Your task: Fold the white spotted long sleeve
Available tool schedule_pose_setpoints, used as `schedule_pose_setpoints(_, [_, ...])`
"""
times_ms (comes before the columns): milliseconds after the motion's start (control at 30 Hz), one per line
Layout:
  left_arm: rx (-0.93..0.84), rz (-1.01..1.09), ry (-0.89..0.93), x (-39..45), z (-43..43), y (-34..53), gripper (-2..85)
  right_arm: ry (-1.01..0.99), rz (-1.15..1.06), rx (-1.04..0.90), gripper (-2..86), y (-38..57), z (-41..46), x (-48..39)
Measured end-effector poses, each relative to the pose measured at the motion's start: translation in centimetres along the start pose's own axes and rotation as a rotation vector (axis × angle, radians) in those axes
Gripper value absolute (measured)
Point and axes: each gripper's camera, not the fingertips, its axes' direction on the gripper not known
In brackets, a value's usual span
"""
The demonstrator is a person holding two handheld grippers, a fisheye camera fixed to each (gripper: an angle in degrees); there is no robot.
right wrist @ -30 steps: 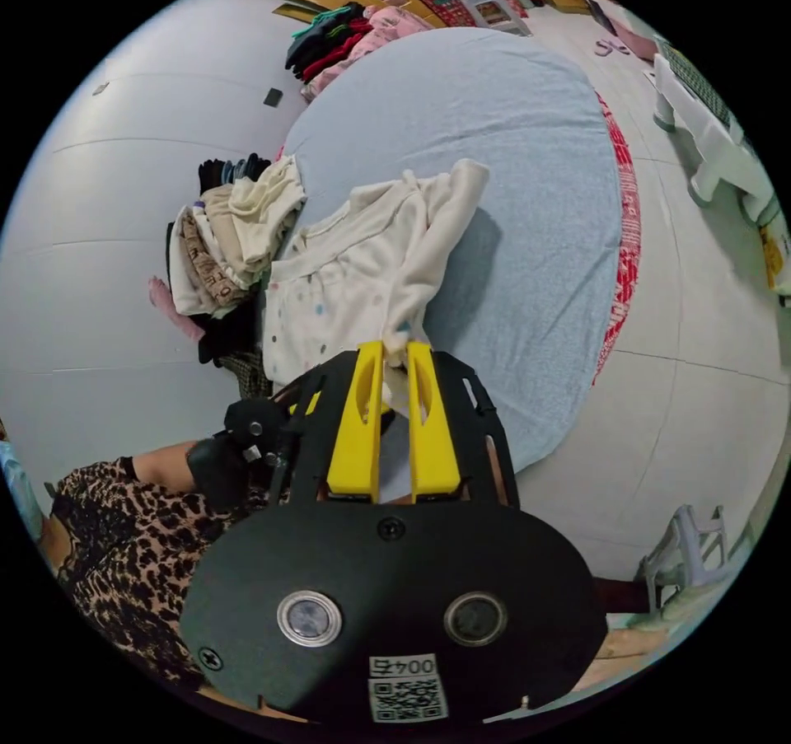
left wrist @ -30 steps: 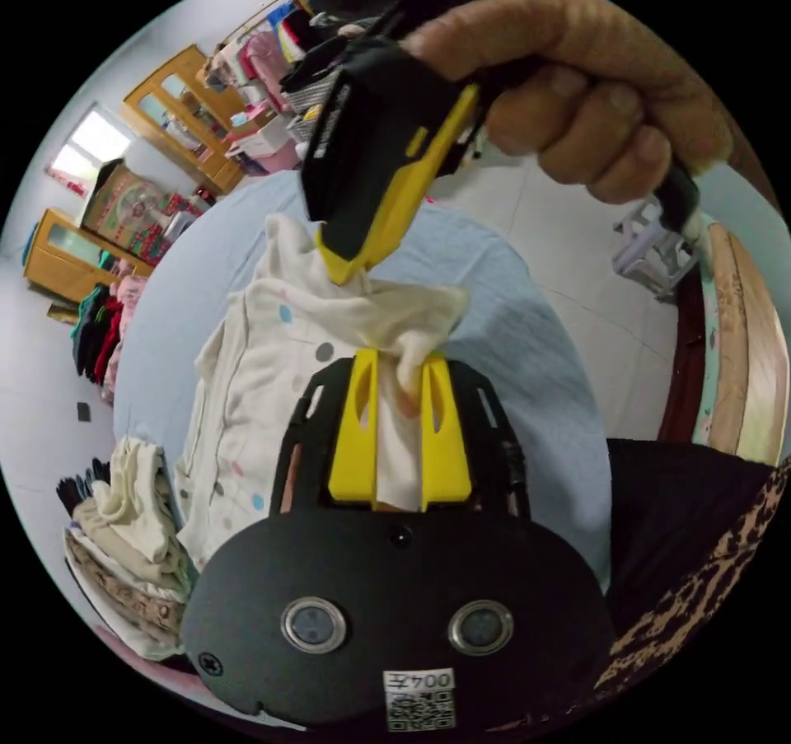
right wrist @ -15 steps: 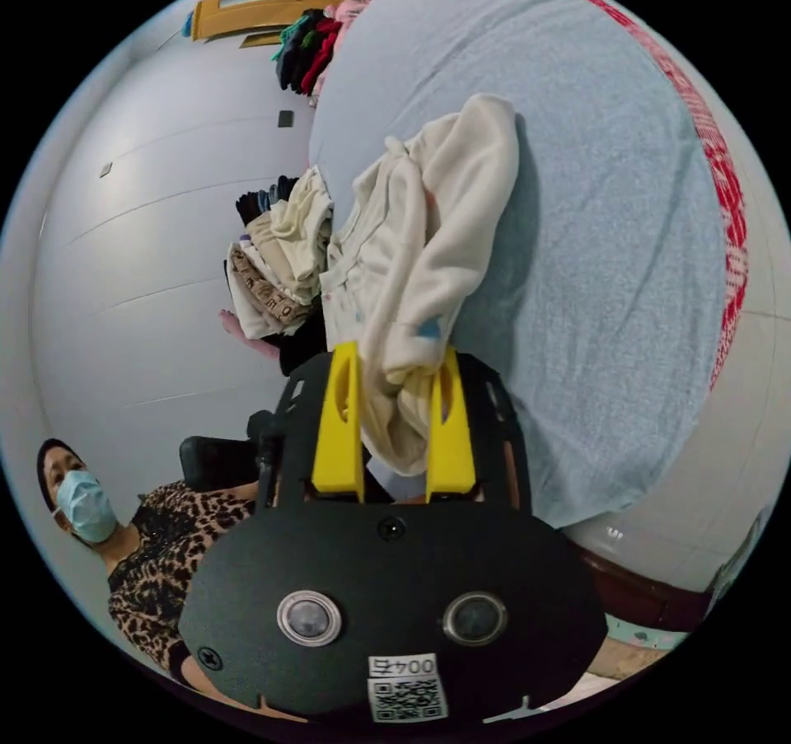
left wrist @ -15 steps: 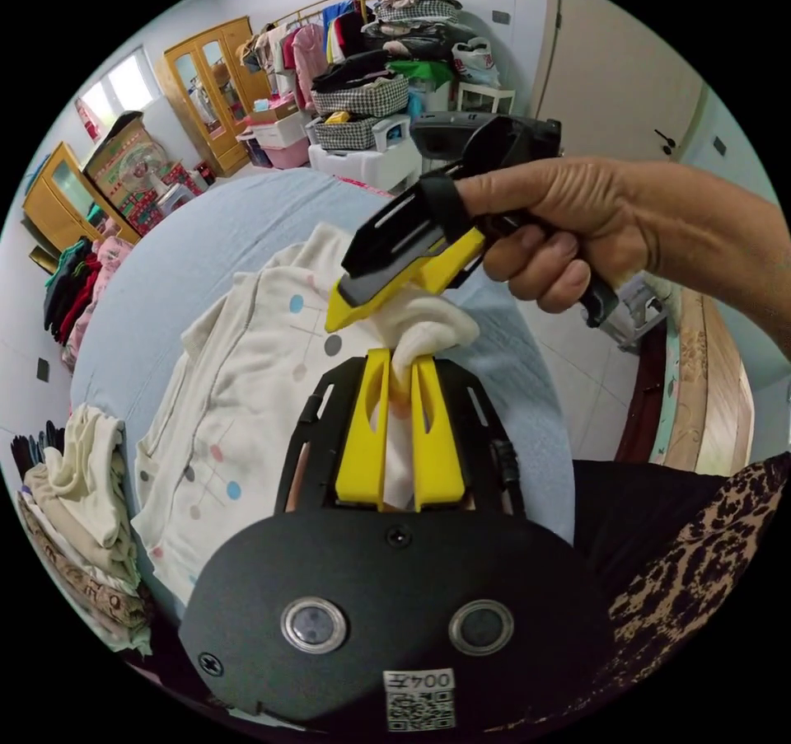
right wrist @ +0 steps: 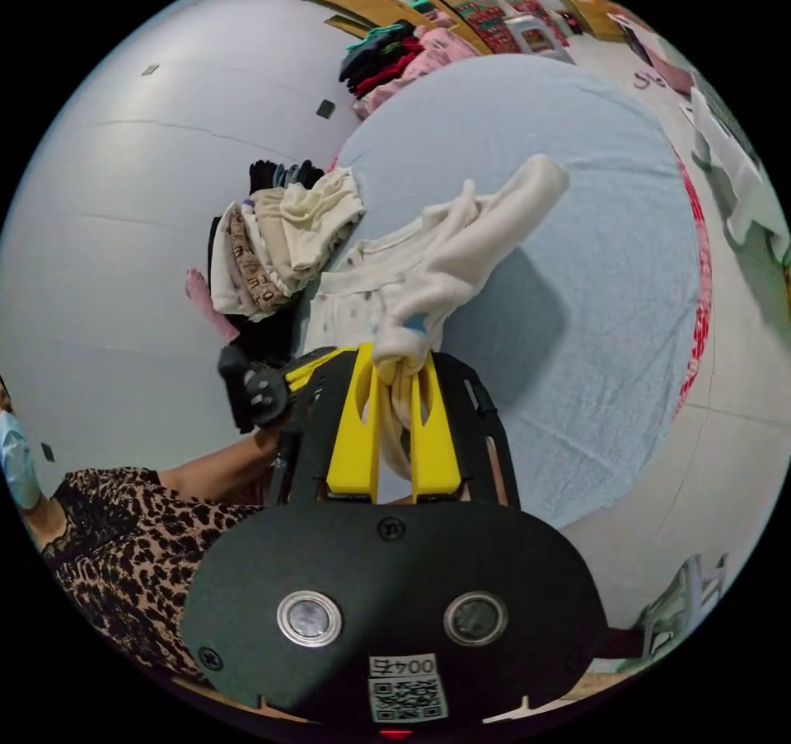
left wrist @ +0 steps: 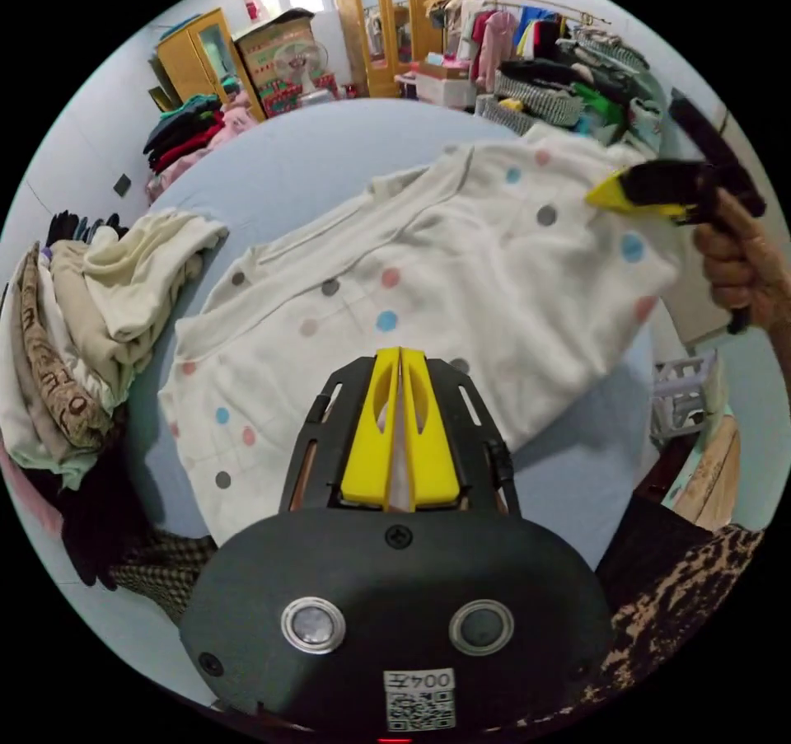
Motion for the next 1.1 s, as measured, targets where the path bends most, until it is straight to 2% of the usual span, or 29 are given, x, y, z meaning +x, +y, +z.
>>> schedule_pose_setpoints(33, [-0.054, 0.016, 0.002, -0.3, 1.4, 0.1, 0.5, 0.009, -0.029, 0.002, 6.3, 0.0, 0.2, -1.6])
schedule_pose_setpoints(200, [0.037, 0.016, 0.008, -2.2, -0.4, 2.4, 0.3, 0.01, -0.104, 0.015, 6.3, -0.1, 1.6, -7.4])
schedule_pose_setpoints(400, [0.109, 0.003, 0.065, -4.7, -4.3, 11.9, 0.3, -0.021, -0.203, -0.008, 6.3, 0.1, 5.6, -14.8])
schedule_pose_setpoints(633, [0.037, -0.138, 0.148, -9.9, -5.2, 23.2, 1.6, -0.037, -0.261, -0.062, 6.2, -0.9, 15.3, -22.2])
schedule_pose_setpoints(933, [0.047, -0.271, 0.173, -15.9, -6.1, 29.8, 3.1, 0.265, -0.381, -0.277, 8.3, 0.5, 31.2, -28.7])
schedule_pose_setpoints(1100, [0.044, -0.31, 0.186, -18.5, -6.0, 31.5, 4.5, 0.446, -0.612, -0.371, 11.1, 2.9, 35.6, -32.4])
